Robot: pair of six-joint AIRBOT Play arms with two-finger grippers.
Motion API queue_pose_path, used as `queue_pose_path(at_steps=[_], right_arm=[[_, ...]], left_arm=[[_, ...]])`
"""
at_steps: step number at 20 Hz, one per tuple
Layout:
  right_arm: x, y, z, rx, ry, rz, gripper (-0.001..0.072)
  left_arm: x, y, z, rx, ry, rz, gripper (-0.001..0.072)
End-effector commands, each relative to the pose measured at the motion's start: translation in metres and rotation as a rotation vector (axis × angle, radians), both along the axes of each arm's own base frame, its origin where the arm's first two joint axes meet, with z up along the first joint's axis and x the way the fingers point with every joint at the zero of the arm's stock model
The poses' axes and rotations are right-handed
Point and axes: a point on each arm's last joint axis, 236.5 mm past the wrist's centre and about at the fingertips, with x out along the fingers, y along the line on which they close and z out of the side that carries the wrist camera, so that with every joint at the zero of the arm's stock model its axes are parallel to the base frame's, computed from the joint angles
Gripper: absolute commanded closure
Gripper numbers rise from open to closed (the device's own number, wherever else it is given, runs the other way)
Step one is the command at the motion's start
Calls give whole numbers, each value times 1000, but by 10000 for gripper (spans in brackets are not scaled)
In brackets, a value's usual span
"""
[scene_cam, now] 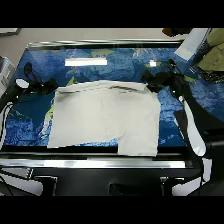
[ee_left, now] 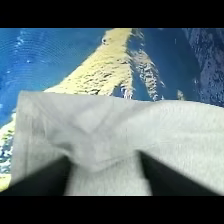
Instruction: Fold the clothes and pants, and hang the long-sleeved shirts on hangers.
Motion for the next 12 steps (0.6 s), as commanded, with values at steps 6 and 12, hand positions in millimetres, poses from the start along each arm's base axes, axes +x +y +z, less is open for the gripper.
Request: queue_pose_path(at_steps=[6,12], right_arm=[[-117,-127,86,-211,64,369,162],[-210,-137,23,-39,225,377,230]], left_arm=[[-98,68,54,-143,303,-75,-1],[-171,98,69,-190,303,98,0]])
